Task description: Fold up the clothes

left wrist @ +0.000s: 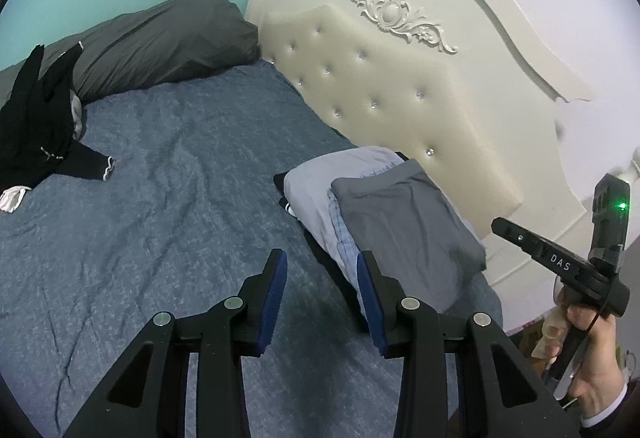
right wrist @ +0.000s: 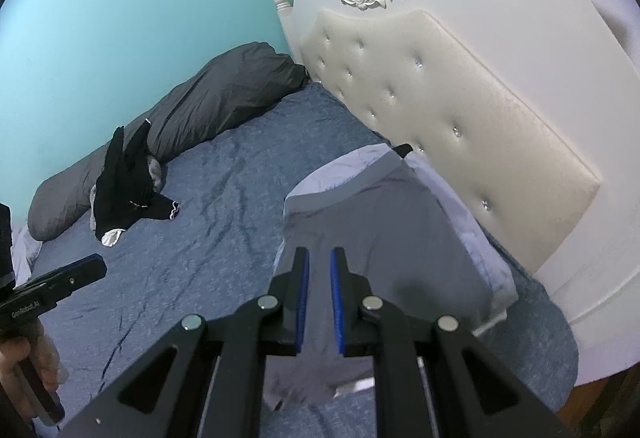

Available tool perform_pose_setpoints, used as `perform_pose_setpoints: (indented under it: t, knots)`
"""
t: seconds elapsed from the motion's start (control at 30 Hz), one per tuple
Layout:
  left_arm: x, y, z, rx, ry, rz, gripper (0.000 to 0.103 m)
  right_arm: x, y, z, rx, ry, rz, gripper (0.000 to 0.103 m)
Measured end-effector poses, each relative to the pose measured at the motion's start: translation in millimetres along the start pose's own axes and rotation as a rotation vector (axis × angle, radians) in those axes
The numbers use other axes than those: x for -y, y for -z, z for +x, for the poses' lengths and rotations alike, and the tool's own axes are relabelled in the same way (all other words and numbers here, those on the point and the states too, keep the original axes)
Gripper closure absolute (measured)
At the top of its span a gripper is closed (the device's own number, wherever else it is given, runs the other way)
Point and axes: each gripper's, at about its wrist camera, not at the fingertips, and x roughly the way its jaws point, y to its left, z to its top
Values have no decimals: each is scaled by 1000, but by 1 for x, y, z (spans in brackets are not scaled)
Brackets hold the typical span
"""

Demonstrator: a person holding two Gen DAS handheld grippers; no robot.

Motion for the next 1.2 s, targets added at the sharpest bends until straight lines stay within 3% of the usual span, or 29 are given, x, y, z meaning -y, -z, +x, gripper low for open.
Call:
perform_pose_setpoints:
  t: [0.2, 0.93, 1.07, 1.2]
  knots:
    - [1, 16, -31, 12, -14, 26, 56, -17, 16, -30, 17, -19, 17, 93]
    - [9, 56, -122, 51, -54, 74, 52, -63, 65, -107, 53, 4, -10, 91]
    - [10, 61, -131, 55, -56, 77, 52, -64, 73, -114, 51, 5, -4, 82]
    - [13, 70, -140, 52, -53, 84, 51, -69, 84, -128, 69, 7, -7, 81]
